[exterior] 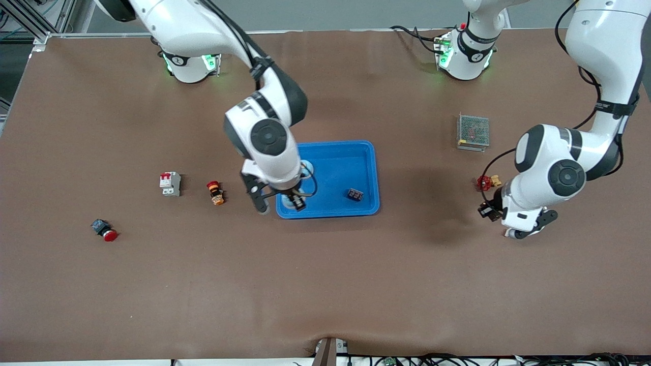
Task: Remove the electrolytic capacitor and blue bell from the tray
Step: 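Place the capacitor by the valve while the right gripper places the bell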
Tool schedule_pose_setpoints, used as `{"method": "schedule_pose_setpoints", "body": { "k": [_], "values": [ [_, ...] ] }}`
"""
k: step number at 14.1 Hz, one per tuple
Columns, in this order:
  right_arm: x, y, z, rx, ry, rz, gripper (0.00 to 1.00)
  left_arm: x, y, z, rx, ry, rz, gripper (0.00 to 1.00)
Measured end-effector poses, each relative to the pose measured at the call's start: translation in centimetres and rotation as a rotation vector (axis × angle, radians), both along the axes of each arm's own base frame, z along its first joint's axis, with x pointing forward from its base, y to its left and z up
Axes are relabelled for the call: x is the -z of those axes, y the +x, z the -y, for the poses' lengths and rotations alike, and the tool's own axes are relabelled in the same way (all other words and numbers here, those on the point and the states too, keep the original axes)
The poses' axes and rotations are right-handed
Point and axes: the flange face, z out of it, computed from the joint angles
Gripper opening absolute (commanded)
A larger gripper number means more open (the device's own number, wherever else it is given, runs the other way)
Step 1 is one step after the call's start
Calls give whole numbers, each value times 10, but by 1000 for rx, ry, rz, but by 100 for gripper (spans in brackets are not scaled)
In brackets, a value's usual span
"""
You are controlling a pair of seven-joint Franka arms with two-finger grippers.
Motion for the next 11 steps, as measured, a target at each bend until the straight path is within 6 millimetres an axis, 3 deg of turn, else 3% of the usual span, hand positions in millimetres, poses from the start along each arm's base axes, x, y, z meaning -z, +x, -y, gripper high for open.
{"method": "schedule_pose_setpoints", "body": {
  "k": [4, 10, 11],
  "values": [
    [-10, 44, 85, -172, -3, -10, 0, 28, -3, -36, -6, 20, -38, 0],
    [-27, 83, 216, -400, -6, -46, 0, 57, -12, -58, -5, 22, -83, 0],
    [-29, 87, 239, -428, -7, -46, 0, 64, -13, -60, -2, 22, -88, 6]
  ]
}}
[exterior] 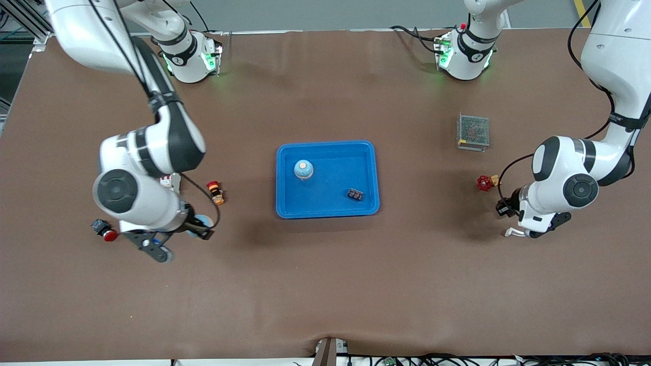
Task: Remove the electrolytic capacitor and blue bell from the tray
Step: 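Place the capacitor by the valve while the right gripper places the bell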
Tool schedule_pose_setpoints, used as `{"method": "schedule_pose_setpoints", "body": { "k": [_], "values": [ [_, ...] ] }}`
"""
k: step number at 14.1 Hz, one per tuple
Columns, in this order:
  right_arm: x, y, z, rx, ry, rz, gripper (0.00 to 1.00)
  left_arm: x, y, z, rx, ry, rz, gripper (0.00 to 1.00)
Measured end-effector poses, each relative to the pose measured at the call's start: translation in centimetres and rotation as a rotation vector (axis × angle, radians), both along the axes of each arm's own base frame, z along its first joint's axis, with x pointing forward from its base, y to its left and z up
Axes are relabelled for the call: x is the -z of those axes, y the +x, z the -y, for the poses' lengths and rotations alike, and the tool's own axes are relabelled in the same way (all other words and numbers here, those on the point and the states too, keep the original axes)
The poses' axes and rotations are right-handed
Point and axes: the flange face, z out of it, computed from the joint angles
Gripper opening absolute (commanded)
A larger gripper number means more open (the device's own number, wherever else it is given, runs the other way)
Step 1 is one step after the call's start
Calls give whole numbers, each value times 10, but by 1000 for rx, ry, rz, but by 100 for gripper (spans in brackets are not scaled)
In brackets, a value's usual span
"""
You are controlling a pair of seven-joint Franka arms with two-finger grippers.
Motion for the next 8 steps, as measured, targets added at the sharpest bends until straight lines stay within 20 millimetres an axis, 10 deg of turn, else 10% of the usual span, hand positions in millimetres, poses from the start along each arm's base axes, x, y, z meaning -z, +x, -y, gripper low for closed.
{"method": "schedule_pose_setpoints", "body": {
  "k": [1, 4, 8],
  "values": [
    [0, 4, 21, -27, -10, 0, 0, 7, -1, -2, -3, -5, -5, 17],
    [11, 7, 58, -81, -46, -4, 0, 19, -2, -6, -12, -18, -11, 100],
    [64, -3, 68, -96, -20, 71, 0, 9, 6, -7, -16, -16, 15, 100]
  ]
}}
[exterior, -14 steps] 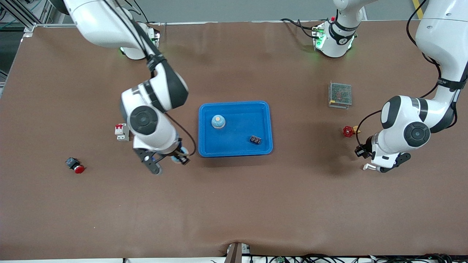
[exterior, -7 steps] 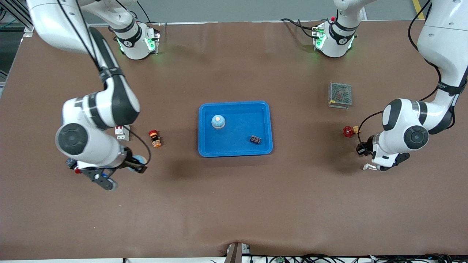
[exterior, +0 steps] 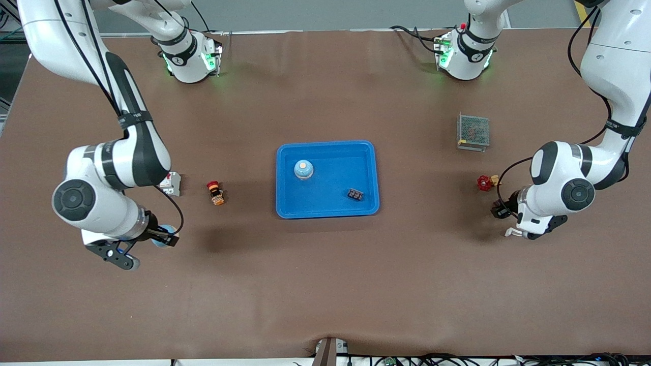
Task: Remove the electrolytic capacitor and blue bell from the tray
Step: 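Place the capacitor by the valve while the right gripper places the bell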
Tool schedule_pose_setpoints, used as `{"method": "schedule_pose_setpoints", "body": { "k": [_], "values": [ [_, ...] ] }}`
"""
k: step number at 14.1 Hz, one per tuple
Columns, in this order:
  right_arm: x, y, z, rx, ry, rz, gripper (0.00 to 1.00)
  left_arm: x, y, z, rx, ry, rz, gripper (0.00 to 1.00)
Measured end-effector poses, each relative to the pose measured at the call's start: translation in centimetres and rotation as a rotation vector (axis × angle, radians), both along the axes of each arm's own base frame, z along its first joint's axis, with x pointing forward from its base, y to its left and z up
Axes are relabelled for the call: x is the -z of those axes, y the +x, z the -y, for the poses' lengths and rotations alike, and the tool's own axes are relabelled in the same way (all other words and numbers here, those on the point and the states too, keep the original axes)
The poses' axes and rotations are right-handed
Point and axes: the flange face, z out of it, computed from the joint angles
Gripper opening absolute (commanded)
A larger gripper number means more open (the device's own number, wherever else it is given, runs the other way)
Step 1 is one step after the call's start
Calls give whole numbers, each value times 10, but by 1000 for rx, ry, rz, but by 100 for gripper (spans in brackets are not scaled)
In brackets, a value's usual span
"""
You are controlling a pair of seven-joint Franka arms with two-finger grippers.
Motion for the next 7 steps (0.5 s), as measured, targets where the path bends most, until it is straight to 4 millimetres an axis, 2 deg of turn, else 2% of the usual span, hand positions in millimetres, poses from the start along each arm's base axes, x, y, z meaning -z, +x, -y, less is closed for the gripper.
{"method": "schedule_pose_setpoints", "body": {
  "k": [3, 5, 7],
  "values": [
    [52, -28, 0, -13, 20, 40, 0, -25, 8, 9, 1, 8, 35, 100],
    [72, -50, -2, -23, 27, 50, 0, -45, 11, 32, -13, 11, 48, 100],
    [80, -68, -2, -29, 32, 62, 0, -59, 12, 64, -53, 5, 64, 100]
  ]
}}
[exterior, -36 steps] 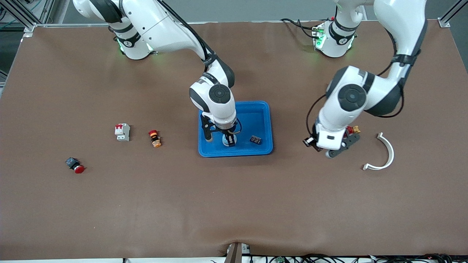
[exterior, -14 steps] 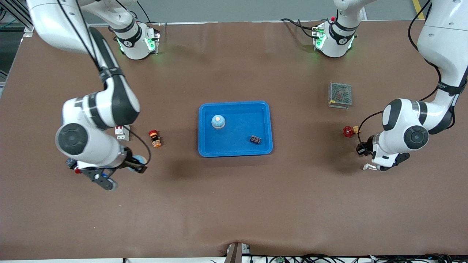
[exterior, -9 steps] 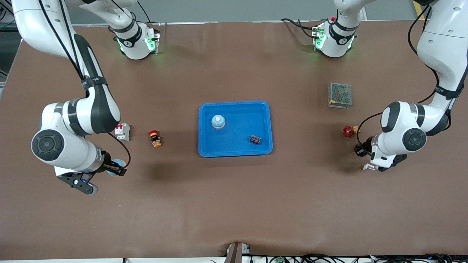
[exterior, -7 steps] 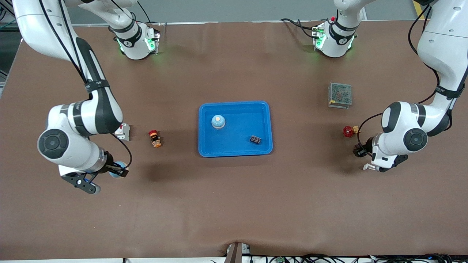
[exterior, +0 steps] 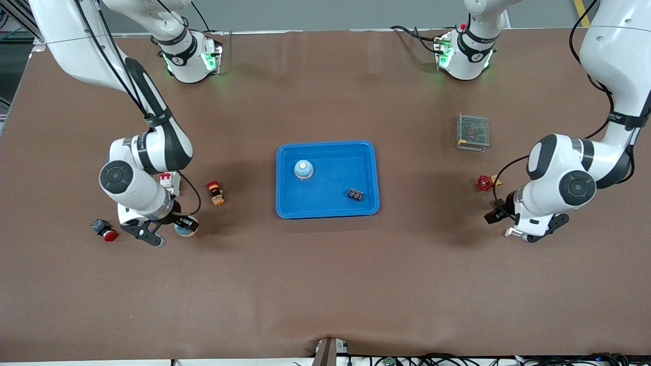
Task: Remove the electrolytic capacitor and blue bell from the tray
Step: 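Place the capacitor by the valve while the right gripper places the bell, then move the left gripper back to the tray while the right gripper returns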
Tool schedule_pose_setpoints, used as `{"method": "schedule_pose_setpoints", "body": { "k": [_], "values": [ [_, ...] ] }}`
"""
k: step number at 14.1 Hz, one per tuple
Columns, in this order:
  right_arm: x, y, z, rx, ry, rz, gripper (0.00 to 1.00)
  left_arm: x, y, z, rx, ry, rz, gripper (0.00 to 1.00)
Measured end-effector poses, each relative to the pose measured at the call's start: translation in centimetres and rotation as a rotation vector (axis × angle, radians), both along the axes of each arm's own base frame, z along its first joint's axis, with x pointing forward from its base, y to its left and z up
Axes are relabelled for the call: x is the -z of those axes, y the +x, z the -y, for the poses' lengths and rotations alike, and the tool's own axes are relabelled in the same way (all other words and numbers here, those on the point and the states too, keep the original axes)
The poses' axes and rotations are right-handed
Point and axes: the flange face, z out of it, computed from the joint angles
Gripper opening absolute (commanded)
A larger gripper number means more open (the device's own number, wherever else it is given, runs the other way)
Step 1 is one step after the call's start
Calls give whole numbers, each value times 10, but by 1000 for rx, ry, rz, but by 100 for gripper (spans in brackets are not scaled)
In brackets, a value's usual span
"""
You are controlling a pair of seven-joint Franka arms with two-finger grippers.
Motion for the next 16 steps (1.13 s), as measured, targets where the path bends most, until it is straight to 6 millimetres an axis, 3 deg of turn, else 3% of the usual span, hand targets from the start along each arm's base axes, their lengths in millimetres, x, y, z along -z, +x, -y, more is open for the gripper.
{"method": "schedule_pose_setpoints", "body": {
  "k": [5, 11, 14, 15, 16],
  "values": [
    [13, -17, 3, -4, 12, 38, 0, -21, -9, 88, -164, -26, 29, 94],
    [18, -14, 48, -15, 5, 50, 0, -17, -31, 195, -365, -14, 27, 82],
    [32, -17, 44, -22, 14, 58, 0, -9, -48, 250, -437, -15, 19, 78],
    [39, -18, 38, -30, 19, 60, 0, -7, -58, 280, -473, -23, 21, 74],
    [43, -18, 36, -33, 21, 62, 0, -7, -64, 297, -492, -27, 20, 70]
  ]
}}
